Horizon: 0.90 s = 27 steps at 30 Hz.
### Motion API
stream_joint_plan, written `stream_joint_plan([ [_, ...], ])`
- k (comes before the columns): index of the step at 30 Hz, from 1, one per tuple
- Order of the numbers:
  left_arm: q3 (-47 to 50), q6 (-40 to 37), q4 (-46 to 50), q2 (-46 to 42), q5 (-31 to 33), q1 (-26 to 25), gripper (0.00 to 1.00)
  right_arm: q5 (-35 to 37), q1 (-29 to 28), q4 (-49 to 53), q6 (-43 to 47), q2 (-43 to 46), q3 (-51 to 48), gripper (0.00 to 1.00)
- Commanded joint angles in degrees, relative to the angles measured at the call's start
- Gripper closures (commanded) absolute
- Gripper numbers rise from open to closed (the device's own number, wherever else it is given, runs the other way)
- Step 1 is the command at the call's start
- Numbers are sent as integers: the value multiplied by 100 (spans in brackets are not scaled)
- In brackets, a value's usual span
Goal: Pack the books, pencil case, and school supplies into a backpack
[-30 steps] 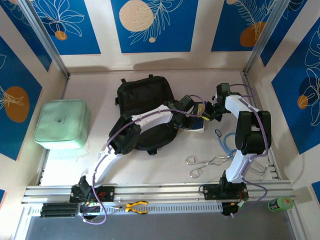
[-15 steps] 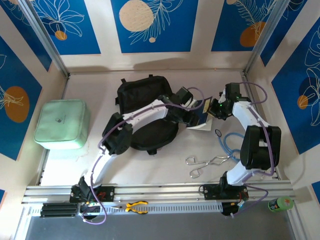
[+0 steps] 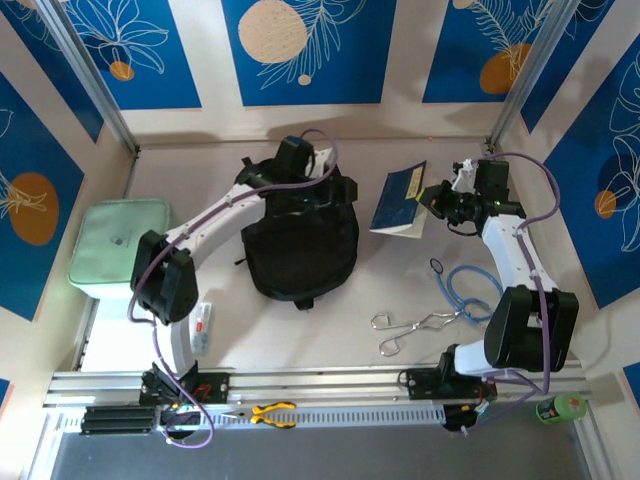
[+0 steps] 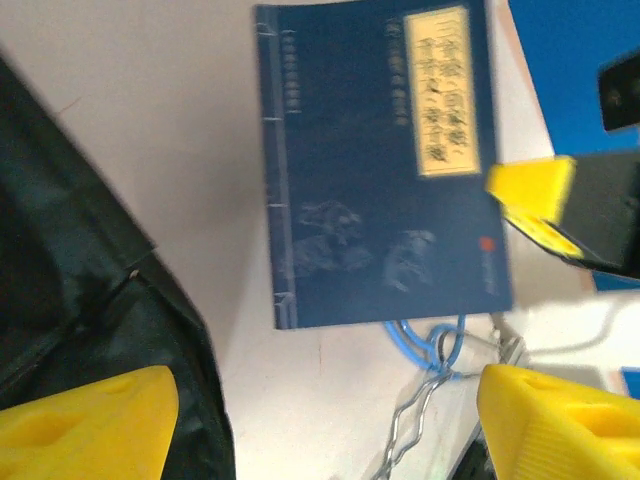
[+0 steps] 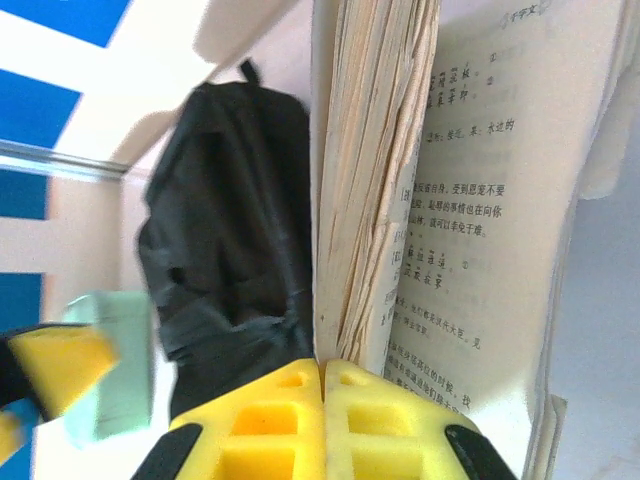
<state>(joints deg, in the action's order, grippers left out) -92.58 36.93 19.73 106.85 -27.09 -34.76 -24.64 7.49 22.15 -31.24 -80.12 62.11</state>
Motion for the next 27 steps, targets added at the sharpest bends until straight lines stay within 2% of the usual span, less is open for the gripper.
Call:
stream_joint_plan([
  [1,923,864,-1301,-387,-666,342,21,-1013,-130,-562,-399,145,29,100],
  [4,1636,1369,-2336,-656,-1029,545,19,-1247,-390,-739,-528,108,89,100],
  [9,2231,1785,-2834,-762,-1071,763,15,-1580,-888,-1138,-844,-89,152,100],
  [15,2548,2303,-3673,-616,-1449,848,13,-2018,-1390,-1435,-918,-350,323,100],
  [19,2560,2284,-3844,-672,-1477,856,21,-2139,-1511,-1305,-805,-486,459,100],
  [27,2545,2051,-3814,-861,-1430,868,49,-2076,-1497,-1138,-736,-617,460,100],
])
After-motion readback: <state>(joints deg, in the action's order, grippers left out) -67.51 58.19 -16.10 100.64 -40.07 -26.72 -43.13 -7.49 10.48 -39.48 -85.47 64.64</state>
